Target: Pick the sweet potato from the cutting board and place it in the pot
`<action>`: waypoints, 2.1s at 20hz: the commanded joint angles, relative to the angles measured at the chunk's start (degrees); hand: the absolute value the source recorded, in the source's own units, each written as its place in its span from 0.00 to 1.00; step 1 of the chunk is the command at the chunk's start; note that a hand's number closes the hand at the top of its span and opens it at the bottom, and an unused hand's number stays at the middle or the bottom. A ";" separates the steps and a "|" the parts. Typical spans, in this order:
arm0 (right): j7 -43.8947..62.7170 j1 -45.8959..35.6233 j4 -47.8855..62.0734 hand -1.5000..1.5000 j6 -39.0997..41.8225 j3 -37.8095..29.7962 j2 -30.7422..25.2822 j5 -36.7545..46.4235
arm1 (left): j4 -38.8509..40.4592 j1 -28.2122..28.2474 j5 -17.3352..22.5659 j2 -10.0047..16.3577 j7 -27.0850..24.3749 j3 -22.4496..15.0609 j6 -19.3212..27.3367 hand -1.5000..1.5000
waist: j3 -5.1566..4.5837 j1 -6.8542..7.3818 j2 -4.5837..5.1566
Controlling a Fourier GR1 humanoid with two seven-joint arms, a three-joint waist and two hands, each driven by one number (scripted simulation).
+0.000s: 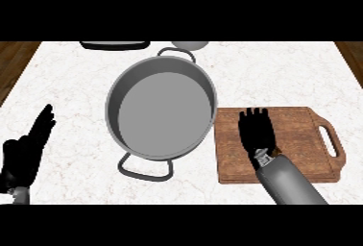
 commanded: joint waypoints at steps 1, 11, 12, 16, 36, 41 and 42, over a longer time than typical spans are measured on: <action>-4.70 0.39 3.11 1.00 -0.24 0.64 -1.91 1.44 | 0.25 1.38 0.43 -0.05 -1.70 1.88 -2.21 0.50 | 0.11 0.05 0.18; -9.79 0.26 6.77 1.00 -5.70 -1.10 -0.81 5.12 | 5.13 -3.89 -2.10 -0.30 -0.75 5.32 -4.59 0.50 | 0.11 -0.12 0.24; -11.02 0.20 1.79 1.00 -2.25 -2.64 -2.58 4.36 | -4.30 -0.27 -2.14 -1.26 4.19 3.97 -4.09 0.50 | 0.13 -0.02 0.11; -1.51 2.30 -4.75 1.00 2.78 7.73 12.50 -6.58 | 1.17 -2.66 -2.74 -2.69 0.94 2.66 -3.39 0.50 | 0.19 1.57 0.27; 40.22 -23.40 -21.32 1.00 -24.88 30.71 12.94 -17.58 | 3.34 -5.88 -4.38 -3.64 0.85 0.58 -3.88 0.50 | -0.08 4.46 -0.27; 44.05 -30.45 -19.20 1.00 -31.68 27.31 12.93 -22.74 | 4.05 -5.73 -3.63 -3.00 -0.56 1.39 -5.04 0.50 | -0.08 4.62 0.06; 43.64 -32.83 -18.74 1.00 -31.99 24.88 12.93 -23.94 | 2.81 -5.89 -3.62 -2.65 0.69 1.13 -5.36 0.50 | -0.06 5.12 0.01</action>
